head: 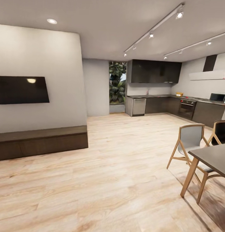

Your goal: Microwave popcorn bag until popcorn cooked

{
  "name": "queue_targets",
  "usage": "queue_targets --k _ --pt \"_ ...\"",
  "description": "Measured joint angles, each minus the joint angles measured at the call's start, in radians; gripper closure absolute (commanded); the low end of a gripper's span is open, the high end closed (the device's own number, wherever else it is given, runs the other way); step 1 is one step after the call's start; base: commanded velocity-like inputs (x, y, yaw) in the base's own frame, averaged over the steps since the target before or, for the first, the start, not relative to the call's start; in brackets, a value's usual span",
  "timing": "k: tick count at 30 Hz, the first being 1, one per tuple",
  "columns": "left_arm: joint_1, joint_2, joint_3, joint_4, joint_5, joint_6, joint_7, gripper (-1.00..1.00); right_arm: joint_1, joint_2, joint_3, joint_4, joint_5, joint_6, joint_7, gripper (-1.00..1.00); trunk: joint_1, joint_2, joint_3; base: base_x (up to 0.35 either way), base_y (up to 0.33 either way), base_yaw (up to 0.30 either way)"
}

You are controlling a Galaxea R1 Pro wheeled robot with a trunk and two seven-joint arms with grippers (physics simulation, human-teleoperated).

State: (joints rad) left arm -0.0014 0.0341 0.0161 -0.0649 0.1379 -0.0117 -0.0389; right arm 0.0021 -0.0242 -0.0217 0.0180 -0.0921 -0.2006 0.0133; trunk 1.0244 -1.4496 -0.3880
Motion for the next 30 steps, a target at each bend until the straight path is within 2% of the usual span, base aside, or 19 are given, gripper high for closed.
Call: queue_targets --k 15,30 --pt "0.000 0.000 0.001 0.004 0.002 0.001 0.000 -1.00 0.000 -0.002 0.000 0.000 0.007 0.000 0.000 -1.00 0.000 0.000 0.000 0.330 0.002 0.000" --pt "0.000 -0.001 0.001 0.001 0.001 0.023 0.000 -1.00 0.000 -0.002 0.000 0.000 0.007 0.000 0.000 -1.00 0.000 0.000 0.000 0.329 0.069 0.000"
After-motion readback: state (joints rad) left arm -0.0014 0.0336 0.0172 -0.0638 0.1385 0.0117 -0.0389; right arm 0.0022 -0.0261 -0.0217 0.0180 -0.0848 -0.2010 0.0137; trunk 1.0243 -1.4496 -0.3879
